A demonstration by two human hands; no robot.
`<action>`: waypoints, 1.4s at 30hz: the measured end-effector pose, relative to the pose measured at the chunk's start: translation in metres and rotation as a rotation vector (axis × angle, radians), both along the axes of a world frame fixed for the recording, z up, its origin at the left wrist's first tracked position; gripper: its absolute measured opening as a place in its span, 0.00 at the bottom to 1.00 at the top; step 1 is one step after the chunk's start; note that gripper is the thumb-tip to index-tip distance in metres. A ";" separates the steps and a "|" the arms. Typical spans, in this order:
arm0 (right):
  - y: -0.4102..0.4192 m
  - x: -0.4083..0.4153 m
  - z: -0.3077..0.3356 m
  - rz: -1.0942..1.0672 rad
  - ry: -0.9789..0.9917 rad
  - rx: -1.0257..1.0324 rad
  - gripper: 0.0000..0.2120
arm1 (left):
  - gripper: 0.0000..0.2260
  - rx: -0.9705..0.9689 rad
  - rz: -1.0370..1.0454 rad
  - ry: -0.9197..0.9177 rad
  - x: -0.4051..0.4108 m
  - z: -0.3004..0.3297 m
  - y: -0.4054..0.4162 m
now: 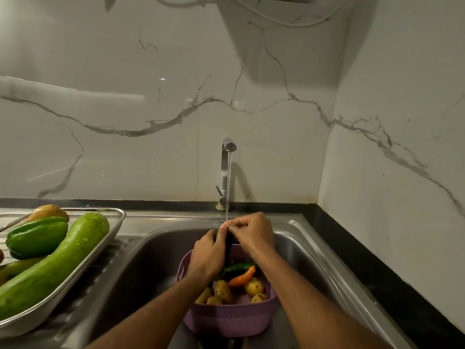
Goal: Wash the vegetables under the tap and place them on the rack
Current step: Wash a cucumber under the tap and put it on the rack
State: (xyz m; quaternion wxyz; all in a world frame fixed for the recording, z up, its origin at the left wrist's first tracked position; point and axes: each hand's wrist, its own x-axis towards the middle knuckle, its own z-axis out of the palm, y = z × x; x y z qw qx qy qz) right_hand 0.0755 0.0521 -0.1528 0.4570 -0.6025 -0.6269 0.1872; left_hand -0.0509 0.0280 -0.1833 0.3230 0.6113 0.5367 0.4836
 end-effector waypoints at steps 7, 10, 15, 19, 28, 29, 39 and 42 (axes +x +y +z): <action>0.001 -0.002 0.001 0.161 0.096 0.000 0.07 | 0.12 0.047 0.021 0.003 -0.004 0.003 -0.002; -0.001 -0.003 0.001 0.063 0.042 0.049 0.05 | 0.10 0.043 0.031 0.016 -0.003 0.003 -0.002; -0.002 -0.005 0.000 0.055 -0.004 0.141 0.06 | 0.13 0.021 0.015 -0.030 -0.001 0.003 -0.002; -0.003 -0.003 -0.001 0.163 0.109 0.056 0.08 | 0.13 0.054 -0.020 -0.013 -0.006 0.003 -0.003; -0.012 -0.011 0.005 -0.037 -0.105 0.237 0.07 | 0.15 0.046 -0.022 -0.087 -0.003 0.002 -0.003; -0.012 -0.010 0.003 -0.042 -0.118 0.262 0.08 | 0.16 0.024 -0.051 -0.126 -0.003 0.002 -0.002; -0.007 -0.010 -0.004 0.298 0.429 -0.245 0.09 | 0.18 -0.148 -0.104 -0.358 0.007 0.007 -0.005; -0.008 -0.010 -0.006 0.304 0.525 -0.322 0.06 | 0.19 -0.209 -0.060 -0.390 0.007 0.011 -0.004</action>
